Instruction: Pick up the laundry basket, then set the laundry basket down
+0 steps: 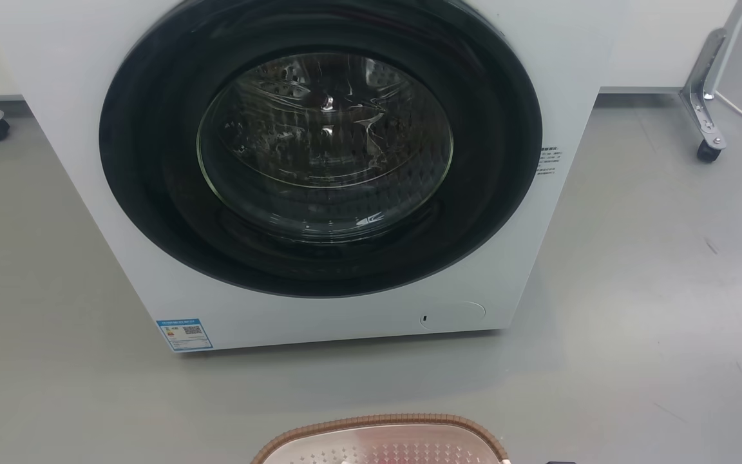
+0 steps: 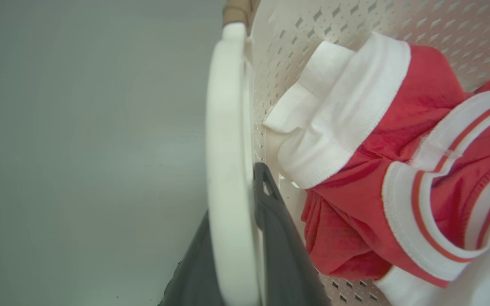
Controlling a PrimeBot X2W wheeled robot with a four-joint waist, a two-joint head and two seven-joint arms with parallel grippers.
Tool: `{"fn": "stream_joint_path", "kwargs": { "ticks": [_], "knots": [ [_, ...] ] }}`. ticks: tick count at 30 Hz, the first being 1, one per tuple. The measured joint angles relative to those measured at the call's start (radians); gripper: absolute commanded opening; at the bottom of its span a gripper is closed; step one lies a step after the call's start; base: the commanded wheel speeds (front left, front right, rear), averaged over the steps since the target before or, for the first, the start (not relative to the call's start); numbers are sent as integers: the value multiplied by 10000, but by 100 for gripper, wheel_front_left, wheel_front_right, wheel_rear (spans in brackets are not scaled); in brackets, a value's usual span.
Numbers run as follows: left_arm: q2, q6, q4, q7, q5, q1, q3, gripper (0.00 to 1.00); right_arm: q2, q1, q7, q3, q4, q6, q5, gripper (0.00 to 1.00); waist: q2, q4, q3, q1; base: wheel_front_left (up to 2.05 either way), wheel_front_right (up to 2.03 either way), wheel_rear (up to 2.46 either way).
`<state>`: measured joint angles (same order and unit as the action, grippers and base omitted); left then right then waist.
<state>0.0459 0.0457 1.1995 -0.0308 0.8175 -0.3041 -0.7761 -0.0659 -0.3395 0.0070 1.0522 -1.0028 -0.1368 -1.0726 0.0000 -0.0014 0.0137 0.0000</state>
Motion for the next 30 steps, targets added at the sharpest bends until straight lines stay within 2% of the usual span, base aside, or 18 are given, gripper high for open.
{"fn": "stream_joint_path", "kwargs": {
  "ticks": [6,12,30],
  "knots": [
    [0,71,-29,100,2,-57,-19,0,0,-158,-100,71,-52,0,-23,0,0,-4,205,0,0,0,0],
    [-2,163,-77,330,23,-686,67,0,2,-977,-374,88,-192,0,10,0,1,2,711,0,0,0,0],
    [29,347,-349,1007,69,-3038,416,0,-2,-3664,-1367,-320,-614,4,380,0,1,136,3110,2,0,0,0]
  ]
}}
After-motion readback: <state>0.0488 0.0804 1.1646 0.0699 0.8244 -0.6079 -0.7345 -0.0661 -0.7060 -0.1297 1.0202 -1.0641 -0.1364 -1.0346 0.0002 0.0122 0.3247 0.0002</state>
